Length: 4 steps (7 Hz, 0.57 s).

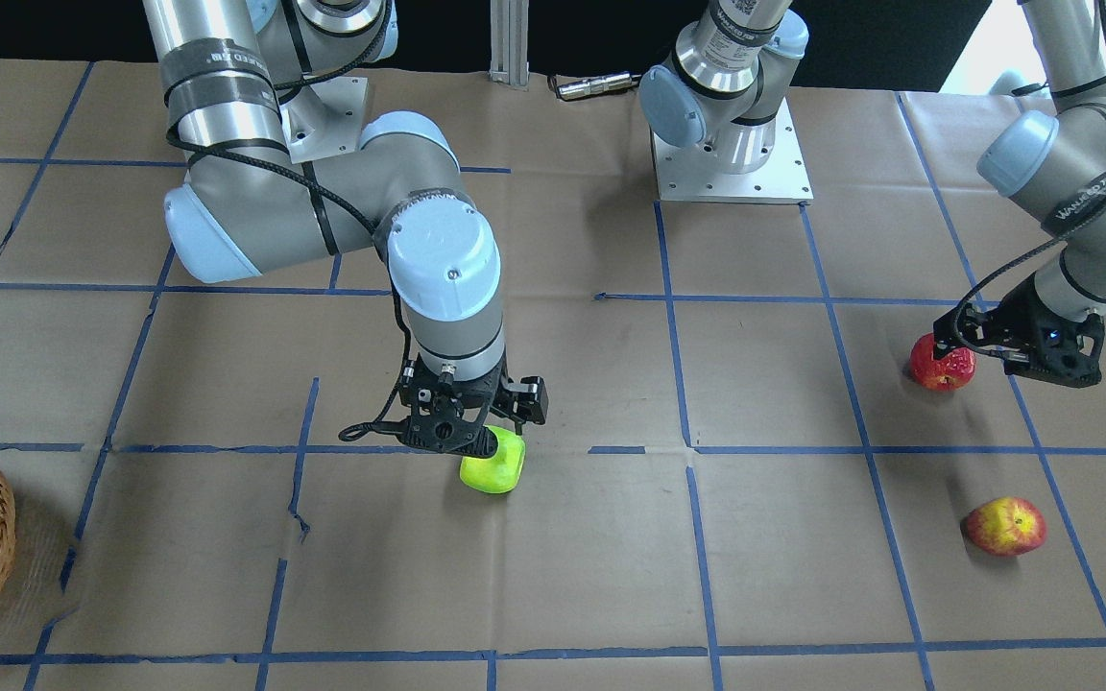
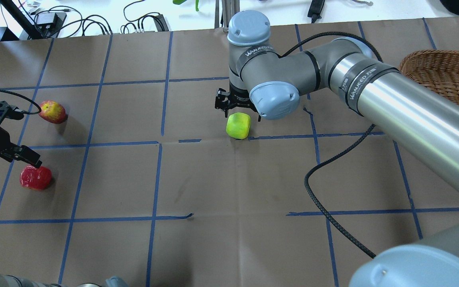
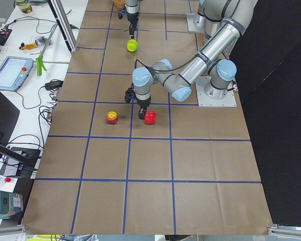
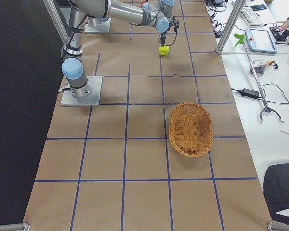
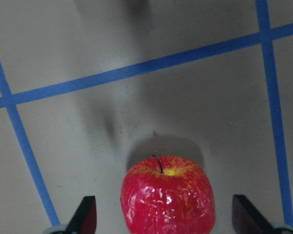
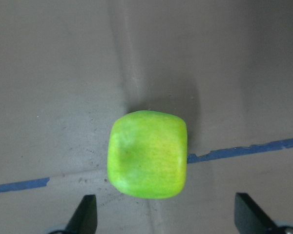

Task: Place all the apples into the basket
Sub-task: 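Lower the right gripper onto the green apple while the left grasps the red apple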

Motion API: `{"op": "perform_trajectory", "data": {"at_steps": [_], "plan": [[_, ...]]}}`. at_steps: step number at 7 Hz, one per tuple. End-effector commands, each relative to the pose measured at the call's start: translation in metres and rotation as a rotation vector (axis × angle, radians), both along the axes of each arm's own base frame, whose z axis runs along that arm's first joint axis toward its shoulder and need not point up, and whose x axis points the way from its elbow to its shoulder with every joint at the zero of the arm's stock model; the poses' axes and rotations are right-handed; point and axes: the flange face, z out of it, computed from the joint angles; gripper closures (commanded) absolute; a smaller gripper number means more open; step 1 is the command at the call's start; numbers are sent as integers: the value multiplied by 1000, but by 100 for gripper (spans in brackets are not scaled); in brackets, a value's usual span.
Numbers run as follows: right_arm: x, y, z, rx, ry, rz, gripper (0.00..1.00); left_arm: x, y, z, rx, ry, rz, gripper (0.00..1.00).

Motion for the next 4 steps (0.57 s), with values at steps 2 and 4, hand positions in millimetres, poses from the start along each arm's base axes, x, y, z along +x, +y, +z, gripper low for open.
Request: {"op": "perform_trajectory", "data": {"at_steps": [2, 4], "plan": [[7, -13, -53, 8, 10, -9, 2, 0, 5, -36, 67, 14, -2, 3], [8, -17, -66, 7, 8, -10, 48, 9, 3, -48, 94, -44, -9, 10]]}}
